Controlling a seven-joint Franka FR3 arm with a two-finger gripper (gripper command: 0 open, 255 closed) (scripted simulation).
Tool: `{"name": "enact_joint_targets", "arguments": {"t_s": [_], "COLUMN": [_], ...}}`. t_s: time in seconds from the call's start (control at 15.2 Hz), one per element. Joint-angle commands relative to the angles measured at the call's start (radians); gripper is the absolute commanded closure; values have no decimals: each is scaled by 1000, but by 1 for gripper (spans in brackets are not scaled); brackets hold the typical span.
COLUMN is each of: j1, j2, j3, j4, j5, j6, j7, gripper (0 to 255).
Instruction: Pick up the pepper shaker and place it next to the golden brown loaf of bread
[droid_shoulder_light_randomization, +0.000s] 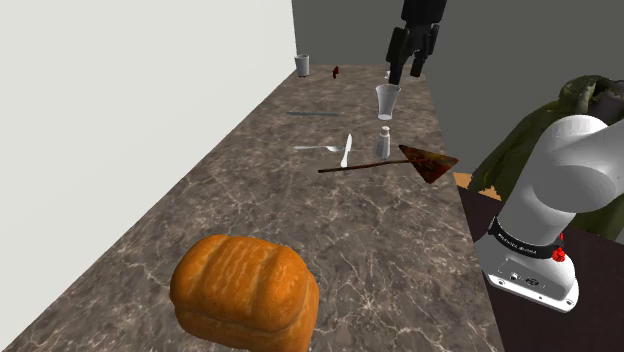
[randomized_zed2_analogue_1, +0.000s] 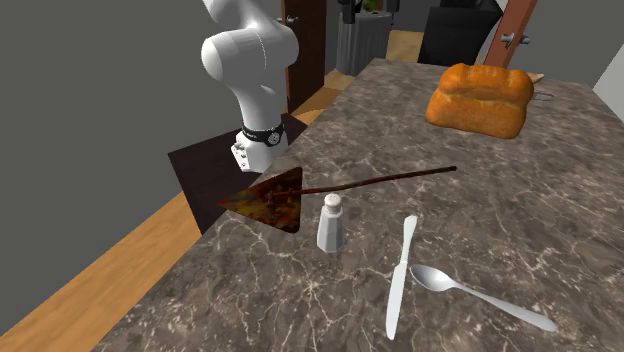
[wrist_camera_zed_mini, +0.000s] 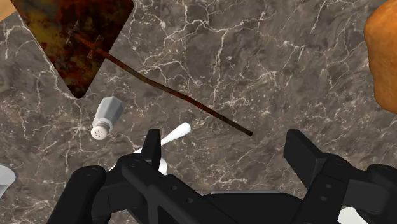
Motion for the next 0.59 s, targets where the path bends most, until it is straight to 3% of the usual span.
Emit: {"name": "enact_joint_targets", "arguments": {"t_s": [0.0,0.53], "j1": [0,-35], "j2": [0,71], "j3": [0,-68], "j4": [0,-167], "j5": [0,-97], "j6": [0,260], "j7": [0,-145], "gripper": [0,0]}}
